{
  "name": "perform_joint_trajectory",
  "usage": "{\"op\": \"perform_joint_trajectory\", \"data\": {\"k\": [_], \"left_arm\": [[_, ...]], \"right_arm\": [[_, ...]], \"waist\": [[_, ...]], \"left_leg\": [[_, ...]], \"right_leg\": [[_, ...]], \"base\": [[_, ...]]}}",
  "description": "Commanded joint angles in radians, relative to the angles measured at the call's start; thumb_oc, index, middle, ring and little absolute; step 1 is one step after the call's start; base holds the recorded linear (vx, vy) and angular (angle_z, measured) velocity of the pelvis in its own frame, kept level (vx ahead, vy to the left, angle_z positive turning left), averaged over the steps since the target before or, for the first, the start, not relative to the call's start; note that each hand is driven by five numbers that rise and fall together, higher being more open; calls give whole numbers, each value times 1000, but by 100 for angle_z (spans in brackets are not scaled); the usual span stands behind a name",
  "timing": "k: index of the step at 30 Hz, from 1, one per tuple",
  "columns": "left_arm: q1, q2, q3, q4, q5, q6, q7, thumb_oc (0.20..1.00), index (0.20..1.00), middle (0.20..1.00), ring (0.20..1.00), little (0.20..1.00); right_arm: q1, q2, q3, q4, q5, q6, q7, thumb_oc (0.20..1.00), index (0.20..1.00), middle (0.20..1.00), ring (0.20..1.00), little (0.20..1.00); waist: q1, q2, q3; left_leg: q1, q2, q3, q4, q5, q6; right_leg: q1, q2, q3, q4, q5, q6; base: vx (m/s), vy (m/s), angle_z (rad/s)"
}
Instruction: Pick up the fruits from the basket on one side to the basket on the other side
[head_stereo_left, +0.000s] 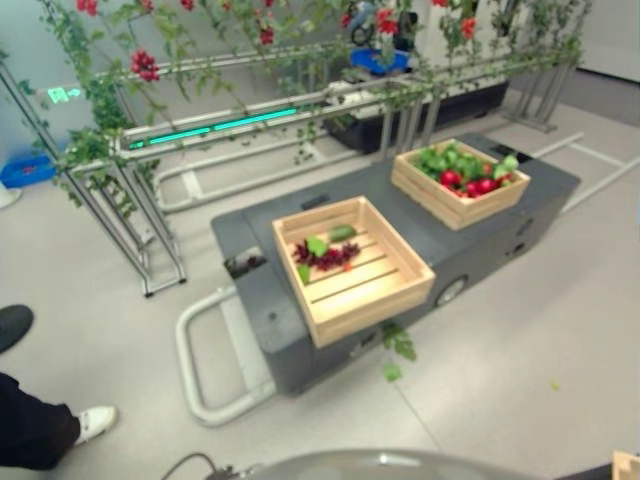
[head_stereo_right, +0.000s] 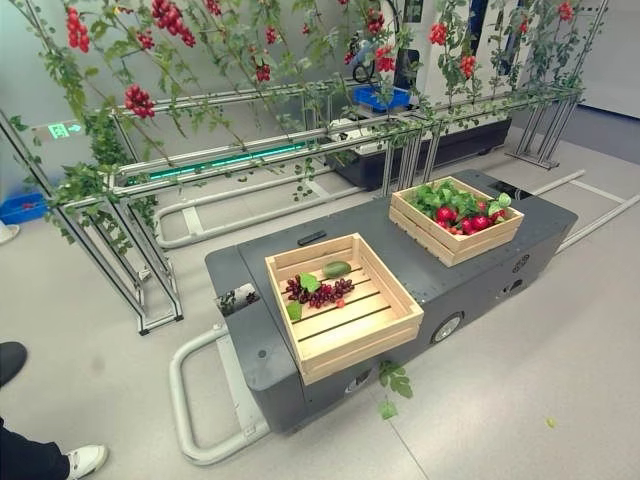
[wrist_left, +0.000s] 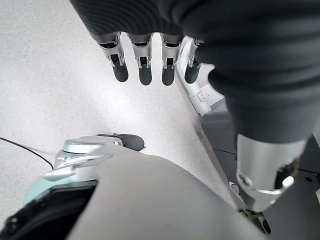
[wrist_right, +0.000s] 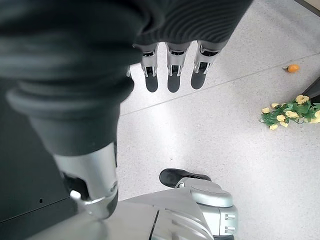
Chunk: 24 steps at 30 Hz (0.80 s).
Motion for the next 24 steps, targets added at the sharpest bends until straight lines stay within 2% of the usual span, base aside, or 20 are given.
{"op": "perform_joint_trajectory", "data": {"k": [1,11,12,13,14,15,16,18,19,24], "left_arm": [[-64,-25,11,49,-34,-14,2,1000,1000,1000,1000,1000],[-100,-4,0,-34,-71,-55,56,1000,1000,1000,1000,1000],[-59,99,84,-15,-98,-45,-3,1000,1000,1000,1000,1000],[-77,71,53,-78,-110,-87,68,1000,1000,1000,1000,1000],[-77,71,53,-78,-110,-87,68,1000,1000,1000,1000,1000],[-90,9,-2,-120,-90,-89,95,1000,1000,1000,1000,1000],[-70,-11,-8,-175,-117,-97,96,1000,1000,1000,1000,1000],[-42,-16,-21,-253,-151,-113,97,1000,1000,1000,1000,1000],[-13,-10,-29,-353,-172,-127,94,1000,1000,1000,1000,1000],[37,8,-24,-504,-221,-142,75,1000,1000,1000,1000,1000]], "right_arm": [[-30,-22,3,29,-5,-9,-8,1000,1000,1000,1000,1000],[-43,-38,3,23,-1,-18,-36,1000,1000,1000,1000,1000],[-32,-65,-16,20,-2,-26,-17,1000,1000,1000,1000,1000],[-30,-63,-22,18,7,-26,-44,1000,1000,1000,1000,1000],[-30,-63,-22,18,7,-26,-44,1000,1000,1000,1000,1000],[-44,-48,-4,4,0,-37,-66,1000,1000,1000,1000,1000],[-43,-50,-5,-2,-2,-36,-72,1000,1000,1000,1000,1000],[-45,-51,-11,-6,2,-38,-81,1000,1000,1000,1000,1000],[-47,-55,-13,-13,6,-40,-85,1000,1000,1000,1000,1000],[-46,-62,-19,-22,7,-44,-89,1000,1000,1000,1000,1000]], "waist": [[10,-3,0],[9,9,18],[15,16,18],[13,14,23],[13,14,23],[15,8,37],[18,8,45],[23,9,56],[29,11,65],[37,13,76]], "left_leg": [[12,-29,-44,44,-119,-12],[1,-27,-62,57,-122,-23],[-5,-27,-63,60,-117,-26],[-8,-29,-69,63,-119,-27],[-8,-29,-69,63,-119,-27],[-21,-33,-75,71,-118,-30],[-27,-36,-81,76,-117,-30],[-33,-38,-88,82,-114,-32],[-38,-41,-93,89,-112,-34],[-46,-42,-104,104,-112,-38]], "right_leg": [[-30,-11,-27,9,-83,87],[-30,-11,-44,9,-94,81],[-35,-11,-47,9,-93,83],[-35,-11,-50,9,-93,81],[-35,-11,-50,9,-93,81],[-39,-12,-55,9,-92,80],[-42,-13,-60,9,-93,80],[-41,-16,-72,9,-93,80],[-40,-18,-81,9,-94,80],[-36,-18,-94,9,-97,79]], "base": [[0,0,0],[-5,-23,5],[-15,-24,8],[-23,-1,5],[-57,-38,5],[-72,-33,6],[-83,-45,15],[-50,-35,20],[-35,-30,17],[-13,-28,13]]}}
